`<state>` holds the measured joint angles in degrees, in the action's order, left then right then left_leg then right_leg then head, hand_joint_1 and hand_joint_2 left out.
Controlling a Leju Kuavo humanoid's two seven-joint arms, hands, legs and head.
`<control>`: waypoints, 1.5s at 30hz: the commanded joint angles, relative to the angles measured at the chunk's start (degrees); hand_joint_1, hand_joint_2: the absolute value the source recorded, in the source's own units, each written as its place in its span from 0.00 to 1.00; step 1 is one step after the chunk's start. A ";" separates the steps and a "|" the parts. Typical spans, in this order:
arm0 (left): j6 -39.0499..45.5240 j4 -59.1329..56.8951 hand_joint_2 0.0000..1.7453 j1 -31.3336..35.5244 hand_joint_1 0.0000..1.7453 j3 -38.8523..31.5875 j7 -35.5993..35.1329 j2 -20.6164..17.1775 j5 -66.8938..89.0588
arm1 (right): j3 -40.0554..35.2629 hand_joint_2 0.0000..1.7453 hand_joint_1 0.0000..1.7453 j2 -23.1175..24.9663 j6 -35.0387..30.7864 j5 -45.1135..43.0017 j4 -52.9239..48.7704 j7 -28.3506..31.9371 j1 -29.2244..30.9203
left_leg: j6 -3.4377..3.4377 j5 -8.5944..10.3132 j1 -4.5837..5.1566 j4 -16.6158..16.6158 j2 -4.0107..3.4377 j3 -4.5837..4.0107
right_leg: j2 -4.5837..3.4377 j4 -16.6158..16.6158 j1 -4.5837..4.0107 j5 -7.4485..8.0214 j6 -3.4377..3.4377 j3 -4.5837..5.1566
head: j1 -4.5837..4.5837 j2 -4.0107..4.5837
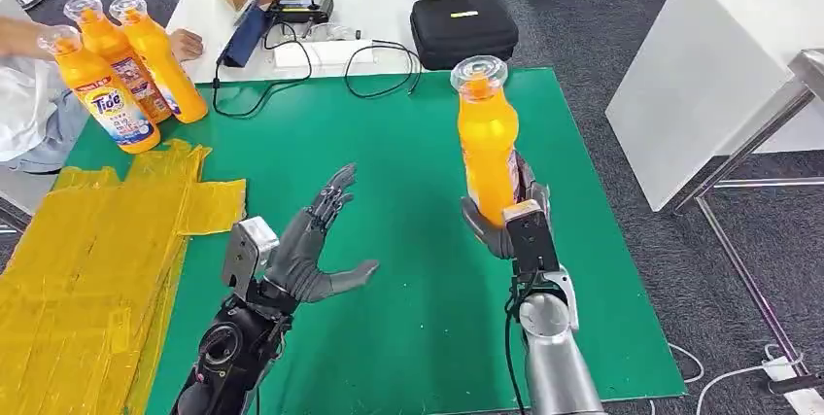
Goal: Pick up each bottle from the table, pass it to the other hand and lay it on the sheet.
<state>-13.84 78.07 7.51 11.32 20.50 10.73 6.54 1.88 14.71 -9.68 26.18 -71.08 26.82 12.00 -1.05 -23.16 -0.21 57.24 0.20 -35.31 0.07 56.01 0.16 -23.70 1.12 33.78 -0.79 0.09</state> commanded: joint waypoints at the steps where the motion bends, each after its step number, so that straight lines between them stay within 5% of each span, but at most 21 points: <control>1: 0.37 -2.57 1.00 2.96 0.00 2.41 -0.58 -1.02 -0.15 | -0.95 1.00 1.00 1.03 1.06 0.35 1.73 0.20 2.25 | 0.03 -0.04 -0.02 0.01 -0.01 0.05 | -0.01 0.00 -0.01 -0.03 0.00 -0.06 | 0.02 0.00; 20: 0.47 -6.47 1.00 4.35 0.00 0.46 0.16 -1.61 -3.51 | -22.59 1.00 1.00 -2.07 6.31 13.03 15.66 1.68 5.31 | 0.04 -0.07 -0.07 -0.05 -0.09 0.17 | -0.07 -0.10 -0.07 -0.02 0.01 -0.19 | 0.00 0.02; 45: 0.81 -6.73 1.00 4.41 0.00 -1.75 0.51 -0.60 -5.01 | -23.04 1.00 1.00 -1.36 4.10 13.79 19.52 1.68 6.67 | 0.02 -0.02 -0.01 -0.04 0.02 -0.02 | 0.02 -0.03 -0.01 -0.02 0.01 0.02 | 0.00 0.00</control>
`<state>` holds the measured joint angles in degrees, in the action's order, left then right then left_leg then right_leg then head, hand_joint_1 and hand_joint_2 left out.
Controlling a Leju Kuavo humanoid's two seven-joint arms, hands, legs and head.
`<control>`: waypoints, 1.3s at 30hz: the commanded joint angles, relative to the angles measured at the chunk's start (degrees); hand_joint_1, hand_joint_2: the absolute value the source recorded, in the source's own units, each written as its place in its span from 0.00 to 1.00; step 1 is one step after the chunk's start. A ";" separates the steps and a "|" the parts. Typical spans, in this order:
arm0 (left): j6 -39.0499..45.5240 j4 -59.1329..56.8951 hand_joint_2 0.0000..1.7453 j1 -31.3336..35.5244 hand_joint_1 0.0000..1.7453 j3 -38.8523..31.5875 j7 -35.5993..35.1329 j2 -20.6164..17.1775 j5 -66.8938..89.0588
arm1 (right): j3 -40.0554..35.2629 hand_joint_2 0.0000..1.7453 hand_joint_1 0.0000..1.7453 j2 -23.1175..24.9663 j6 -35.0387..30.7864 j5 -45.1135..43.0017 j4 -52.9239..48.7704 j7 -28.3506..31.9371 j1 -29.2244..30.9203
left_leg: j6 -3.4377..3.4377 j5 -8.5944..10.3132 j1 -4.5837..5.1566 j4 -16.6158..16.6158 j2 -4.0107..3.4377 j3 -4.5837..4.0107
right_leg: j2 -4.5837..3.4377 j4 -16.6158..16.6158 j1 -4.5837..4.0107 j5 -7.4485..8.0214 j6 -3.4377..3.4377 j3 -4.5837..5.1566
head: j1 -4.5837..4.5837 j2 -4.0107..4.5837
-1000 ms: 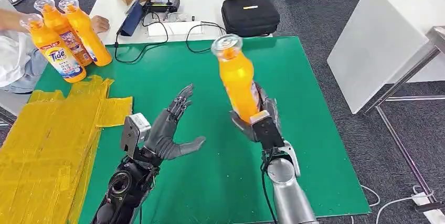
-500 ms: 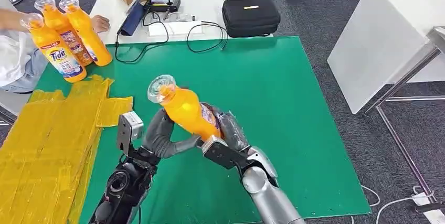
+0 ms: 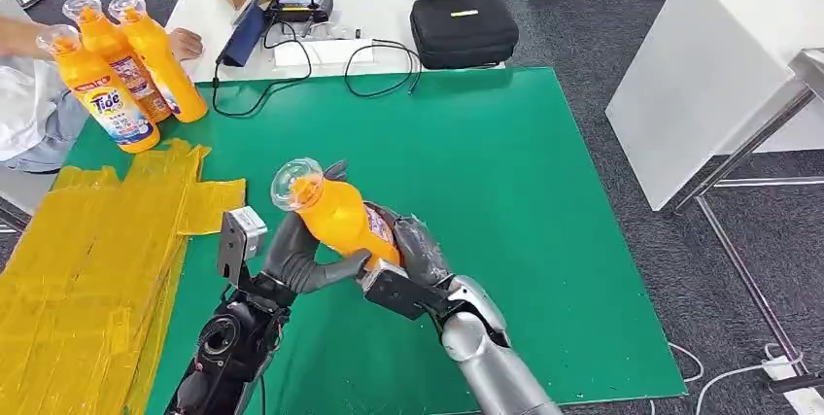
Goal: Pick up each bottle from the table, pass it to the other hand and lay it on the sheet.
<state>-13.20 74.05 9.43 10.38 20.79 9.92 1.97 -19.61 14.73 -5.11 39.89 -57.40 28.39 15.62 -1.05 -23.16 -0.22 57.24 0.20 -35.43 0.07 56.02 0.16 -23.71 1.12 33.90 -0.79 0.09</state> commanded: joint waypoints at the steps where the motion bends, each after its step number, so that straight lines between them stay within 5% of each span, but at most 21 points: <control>1: 0.32 -2.17 1.00 2.35 0.00 -0.99 0.26 0.45 -0.43 | -1.43 1.00 1.00 -1.38 -0.43 0.05 5.82 0.07 3.03 | 0.03 -0.08 -0.06 0.00 0.03 0.20 | 0.04 -0.07 -0.06 -0.06 0.01 -0.25 | 0.02 0.00; 3: 1.01 -1.33 1.00 2.07 1.00 -1.37 0.35 0.88 -0.10 | -1.26 1.00 1.00 -1.37 -0.42 0.05 5.70 0.01 2.93 | 0.02 -0.02 -0.01 -0.02 0.03 0.07 | 0.04 -0.04 -0.01 -0.02 0.01 -0.10 | 0.00 0.00; 24: 2.90 0.67 1.00 0.67 1.00 -2.73 0.62 0.84 2.02 | 1.23 1.00 1.00 -3.32 -2.88 0.67 1.94 -0.96 2.29 | 0.01 -0.03 -0.02 -0.01 0.05 0.08 | 0.05 -0.05 -0.02 -0.03 0.02 -0.12 | 0.00 0.00; 25: 2.97 1.15 1.00 0.31 1.00 -2.97 0.63 0.78 2.12 | 2.14 1.00 0.17 -3.70 -3.32 0.44 0.36 -1.05 1.73 | 0.02 -0.09 -0.07 0.03 0.06 0.17 | 0.08 -0.06 -0.06 -0.08 0.03 -0.25 | 0.00 0.00; 26: 3.03 1.61 1.00 0.00 1.00 -3.17 0.65 0.70 2.20 | 2.86 1.00 0.00 -4.00 -3.34 0.30 -1.19 -1.09 1.16 | 0.01 -0.06 -0.02 0.00 0.07 0.14 | 0.08 -0.05 -0.02 -0.06 0.02 -0.19 | 0.00 0.00; 39: 7.90 6.37 1.00 -1.12 1.00 -9.25 0.92 -1.22 8.14 | 11.76 1.00 0.00 -3.80 -0.95 -6.12 -18.14 -2.60 -4.69 | 0.03 -0.05 -0.01 0.01 0.01 0.04 | 0.02 -0.01 0.00 -0.04 0.01 -0.08 | 0.00 0.00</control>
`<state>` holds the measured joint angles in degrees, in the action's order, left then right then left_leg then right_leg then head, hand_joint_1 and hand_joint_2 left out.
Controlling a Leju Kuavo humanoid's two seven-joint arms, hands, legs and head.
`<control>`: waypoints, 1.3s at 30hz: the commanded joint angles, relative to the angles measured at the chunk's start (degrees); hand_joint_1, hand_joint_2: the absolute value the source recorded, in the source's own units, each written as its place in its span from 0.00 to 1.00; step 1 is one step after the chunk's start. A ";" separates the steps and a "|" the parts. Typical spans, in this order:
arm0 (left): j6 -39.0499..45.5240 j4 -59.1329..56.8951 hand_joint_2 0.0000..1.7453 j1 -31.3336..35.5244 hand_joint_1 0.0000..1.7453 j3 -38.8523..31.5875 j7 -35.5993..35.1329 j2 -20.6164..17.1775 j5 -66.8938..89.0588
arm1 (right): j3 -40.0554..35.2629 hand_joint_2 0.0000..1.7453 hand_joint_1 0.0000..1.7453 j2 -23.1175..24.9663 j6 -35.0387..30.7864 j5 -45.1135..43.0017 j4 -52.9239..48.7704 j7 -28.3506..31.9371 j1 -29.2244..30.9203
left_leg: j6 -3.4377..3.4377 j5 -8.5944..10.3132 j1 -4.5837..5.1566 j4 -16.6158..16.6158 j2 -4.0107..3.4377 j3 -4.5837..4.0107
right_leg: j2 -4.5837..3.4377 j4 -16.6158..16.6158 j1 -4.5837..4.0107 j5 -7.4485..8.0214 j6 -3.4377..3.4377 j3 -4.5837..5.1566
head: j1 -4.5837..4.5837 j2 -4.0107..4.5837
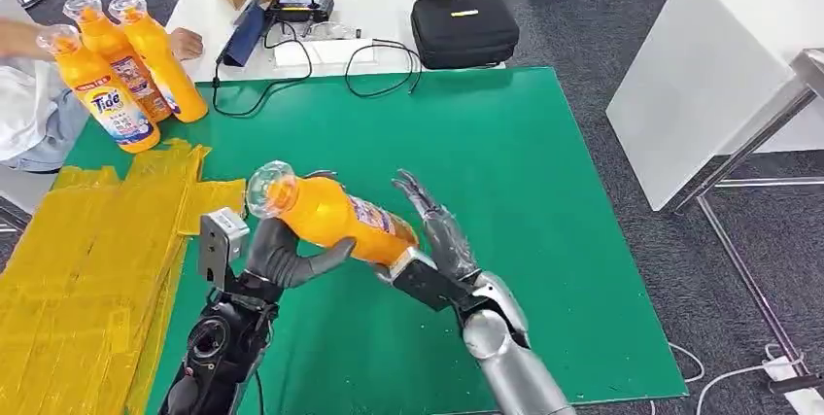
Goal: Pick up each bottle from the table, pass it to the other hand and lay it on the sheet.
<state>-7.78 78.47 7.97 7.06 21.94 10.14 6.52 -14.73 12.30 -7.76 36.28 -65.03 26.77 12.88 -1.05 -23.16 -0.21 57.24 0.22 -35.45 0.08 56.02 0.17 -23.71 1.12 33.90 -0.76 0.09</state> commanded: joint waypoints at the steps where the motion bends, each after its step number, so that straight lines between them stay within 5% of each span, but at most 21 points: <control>1: 4.90 2.37 1.00 0.74 1.00 -6.81 -0.40 -1.19 7.28 | 7.74 1.00 0.00 -1.00 1.41 -2.69 -12.06 -0.96 -2.56 | 0.05 -0.12 -0.05 0.04 -0.03 0.19 | -0.02 -0.02 -0.05 -0.09 0.00 -0.21 | 0.00 0.00; 5: 27.32 3.29 1.00 4.35 1.00 -8.72 -5.20 -0.87 40.54 | 10.04 1.00 0.00 0.08 0.66 -3.99 -18.55 -1.22 -4.84 | 0.04 -0.05 -0.04 0.05 0.15 0.04 | 0.16 0.03 -0.04 -0.09 0.00 -0.07 | 0.00 0.00; 12: 40.60 -8.38 1.00 8.64 1.00 -10.56 -13.11 -6.05 72.20 | 7.93 1.00 0.00 -0.98 0.44 -4.52 -20.72 -1.23 -5.11 | 0.04 -0.01 -0.01 -0.06 0.03 0.15 | 0.04 -0.04 -0.01 -0.03 -0.01 -0.12 | 0.00 0.00; 21: 40.72 -8.45 1.00 8.63 1.00 -10.45 -13.08 -5.89 72.24 | 7.92 1.00 0.00 -0.98 0.40 -4.56 -20.56 -1.24 -5.05 | 0.03 -0.03 -0.02 -0.02 0.02 0.13 | 0.03 -0.03 -0.02 -0.04 0.00 -0.11 | 0.00 0.00; 23: 39.44 -12.25 1.00 10.02 1.00 -5.50 -22.58 -11.50 83.48 | 6.99 1.00 0.00 -1.65 -0.17 -4.98 -21.12 -0.68 -4.99 | 0.04 -0.06 -0.04 -0.01 0.01 0.17 | 0.02 -0.04 -0.04 -0.06 0.00 -0.17 | 0.00 0.00; 25: 37.99 -21.87 1.00 15.18 1.00 10.02 -35.40 -20.66 83.48 | 5.95 1.00 0.00 -2.36 -0.09 -6.77 -23.19 -0.03 -5.13 | 0.08 -0.06 -0.05 -0.04 0.04 0.25 | 0.05 -0.04 -0.05 -0.08 -0.03 -0.24 | 0.00 0.00; 31: 39.34 -46.27 1.00 23.70 1.00 6.24 -30.50 -21.74 83.48 | 4.74 1.00 0.00 -3.67 2.29 -12.47 -26.74 0.15 -5.09 | 0.09 -0.01 -0.07 -0.05 0.09 0.27 | 0.10 -0.03 -0.06 -0.05 -0.05 -0.23 | 0.02 0.00; 39: 39.80 -46.73 1.00 23.91 1.00 6.28 -30.45 -21.54 83.48 | 4.65 1.00 0.00 -3.62 2.27 -12.57 -26.22 0.24 -4.96 | 0.18 0.05 -0.09 0.00 -0.17 0.15 | -0.06 0.02 -0.10 -0.04 -0.02 -0.08 | 0.02 0.02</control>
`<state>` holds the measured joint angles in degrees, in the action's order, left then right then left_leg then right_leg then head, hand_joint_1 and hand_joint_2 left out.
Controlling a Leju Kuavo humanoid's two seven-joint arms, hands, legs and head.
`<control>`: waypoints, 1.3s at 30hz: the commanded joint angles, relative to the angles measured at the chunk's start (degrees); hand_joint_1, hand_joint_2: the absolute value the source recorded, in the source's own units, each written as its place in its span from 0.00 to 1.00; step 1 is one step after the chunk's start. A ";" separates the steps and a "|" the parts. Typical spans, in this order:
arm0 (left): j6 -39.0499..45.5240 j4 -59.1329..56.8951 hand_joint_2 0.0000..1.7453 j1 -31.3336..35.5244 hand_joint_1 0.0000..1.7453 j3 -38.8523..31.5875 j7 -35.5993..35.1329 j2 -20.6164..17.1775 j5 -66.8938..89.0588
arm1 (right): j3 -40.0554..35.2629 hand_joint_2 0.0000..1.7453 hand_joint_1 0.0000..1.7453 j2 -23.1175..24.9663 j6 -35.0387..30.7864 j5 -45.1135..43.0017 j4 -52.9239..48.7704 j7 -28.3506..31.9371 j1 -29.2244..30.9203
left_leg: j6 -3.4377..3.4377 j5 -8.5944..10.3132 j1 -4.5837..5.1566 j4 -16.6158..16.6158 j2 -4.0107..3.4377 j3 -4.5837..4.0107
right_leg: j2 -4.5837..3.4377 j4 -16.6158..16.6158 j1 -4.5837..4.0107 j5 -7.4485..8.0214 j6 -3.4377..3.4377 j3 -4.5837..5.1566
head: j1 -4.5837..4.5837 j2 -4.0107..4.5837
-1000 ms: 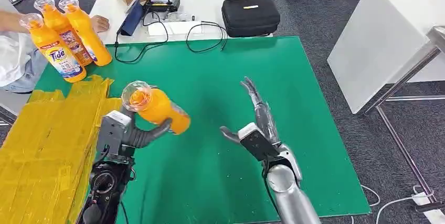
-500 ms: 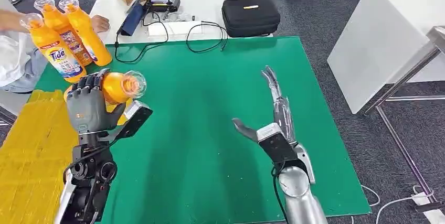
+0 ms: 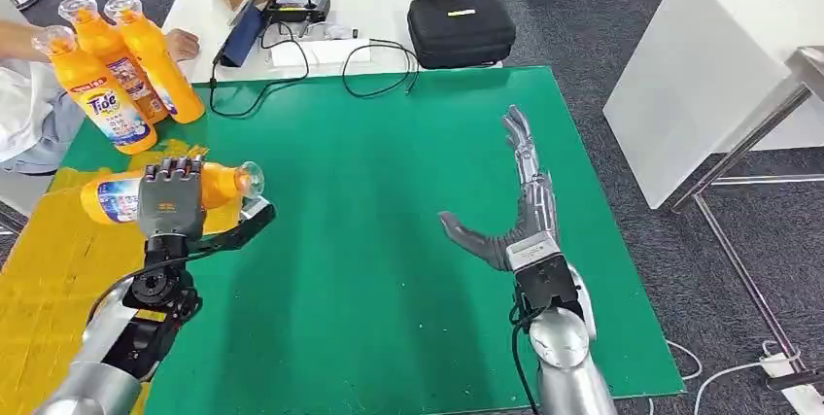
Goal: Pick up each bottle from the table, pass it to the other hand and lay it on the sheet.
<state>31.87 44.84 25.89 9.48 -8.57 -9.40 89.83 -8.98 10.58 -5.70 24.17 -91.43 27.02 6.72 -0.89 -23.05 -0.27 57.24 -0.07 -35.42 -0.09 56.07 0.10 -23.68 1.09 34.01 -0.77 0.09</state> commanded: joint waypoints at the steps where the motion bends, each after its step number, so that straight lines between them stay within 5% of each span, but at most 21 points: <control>1: 0.15 -13.10 1.00 5.99 1.00 3.85 0.07 -2.00 0.17 | -1.09 1.00 0.00 -1.89 0.21 -0.47 0.18 0.00 1.21 | 0.01 -0.02 0.00 -0.01 0.14 0.03 | 0.10 -0.03 -0.01 -0.04 0.02 -0.08 | 0.00 0.00; 19: -3.66 -25.52 1.00 5.23 1.00 -2.93 -1.12 -3.13 -0.05 | -1.98 1.00 0.00 -1.79 0.43 -1.25 3.83 0.62 2.44 | 0.02 -0.06 -0.02 -0.03 0.06 0.07 | 0.00 -0.06 -0.02 -0.03 0.02 -0.12 | 0.02 0.00; 37: -13.11 -28.55 1.00 0.77 1.00 -9.40 4.14 -0.30 -0.12 | -3.05 1.00 0.00 -1.43 1.53 -0.89 8.53 0.39 4.95 | 0.18 -0.23 0.05 -0.18 -0.01 0.77 | -0.14 -0.08 0.06 -0.06 -0.04 -0.76 | 0.00 0.00; 38: -12.38 -28.32 1.00 0.51 0.30 -9.67 4.08 -0.16 0.00 | -3.09 1.00 0.00 -1.42 1.53 -0.89 8.79 0.39 5.00 | 0.18 -0.24 0.03 -0.21 -0.08 0.88 | -0.21 -0.14 0.04 -0.05 -0.06 -0.85 | -0.02 0.00; 39: -11.61 -28.28 1.00 0.32 0.00 -9.76 3.94 0.00 0.17 | -3.13 1.00 0.00 -1.42 1.48 -0.90 8.98 0.38 4.98 | 0.18 -0.22 0.05 -0.20 -0.02 0.92 | -0.15 -0.10 0.05 -0.07 -0.07 -0.89 | 0.00 0.02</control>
<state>20.17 22.01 29.55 3.12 -4.94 -11.85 90.09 -11.30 10.14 -4.28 23.34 -88.41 27.30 8.64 -0.71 -23.25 -0.27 57.13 0.10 -34.68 -0.06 56.07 0.11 -23.78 0.98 33.21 -0.76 0.11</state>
